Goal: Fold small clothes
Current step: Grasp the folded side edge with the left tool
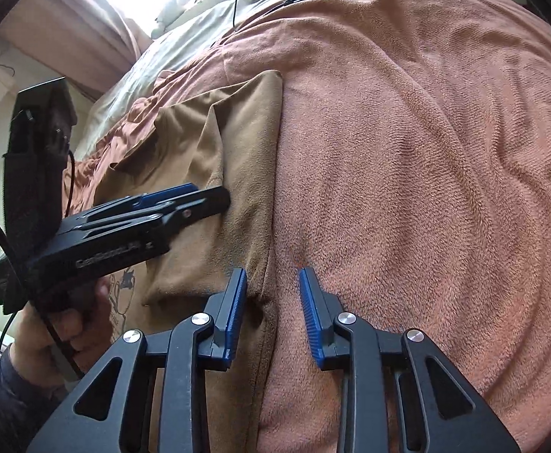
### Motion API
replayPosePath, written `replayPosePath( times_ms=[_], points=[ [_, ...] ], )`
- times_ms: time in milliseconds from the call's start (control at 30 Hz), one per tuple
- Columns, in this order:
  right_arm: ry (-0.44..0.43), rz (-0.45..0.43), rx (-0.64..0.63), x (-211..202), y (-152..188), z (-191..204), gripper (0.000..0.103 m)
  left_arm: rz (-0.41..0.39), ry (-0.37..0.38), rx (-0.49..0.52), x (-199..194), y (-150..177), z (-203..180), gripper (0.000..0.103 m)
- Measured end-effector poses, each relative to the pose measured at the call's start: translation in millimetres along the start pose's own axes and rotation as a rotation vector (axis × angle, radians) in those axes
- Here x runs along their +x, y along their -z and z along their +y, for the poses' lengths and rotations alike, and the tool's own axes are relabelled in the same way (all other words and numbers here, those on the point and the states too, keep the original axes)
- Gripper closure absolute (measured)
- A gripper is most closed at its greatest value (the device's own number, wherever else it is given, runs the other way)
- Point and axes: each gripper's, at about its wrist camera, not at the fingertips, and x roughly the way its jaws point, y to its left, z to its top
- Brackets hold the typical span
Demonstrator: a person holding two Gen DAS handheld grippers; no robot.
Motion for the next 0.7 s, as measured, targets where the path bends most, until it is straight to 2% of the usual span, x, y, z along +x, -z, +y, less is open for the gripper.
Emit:
replayPosePath(
  times_ms=[33, 100, 167, 333, 500, 700],
  points=[
    [-0.002, -0.002, -0.002, -1.0, 1.0, -1.6, 0.077, -0.006, -0.025, -0.006, 1.1, -0.1, 0.0, 0.055],
    [-0.001, -0.003, -0.006, -1.5, 2.1, -2.4, 0.078, -0.01, -0.054, -0.017, 1.5, -1.6, 2.5, 0.084],
    [0.006, 0.002, -0.008, -4.1, 3.0, -1.5, 0.078, -0.013, -0.06, -0.032, -2.1, -4.0, 10.2, 0.094],
    [0.051, 0.025, -0.025, -5.0, -5.7, 11.8, 0.078, -0.051, -0.072, -0.062, -20.9, -5.1, 40.3, 0.095],
    [0.08, -0.006, -0.041, -11.6, -25.0, 25.9, 0.077, -0.063, -0.086, -0.104, -30.9, -8.3, 71.4, 0.095],
    [0.127, 0.02, -0.072, 13.6, -48.1, 35.0, 0.077, -0.063, -0.085, -0.17, -28.7, -8.4, 102.1, 0.095]
  ],
)
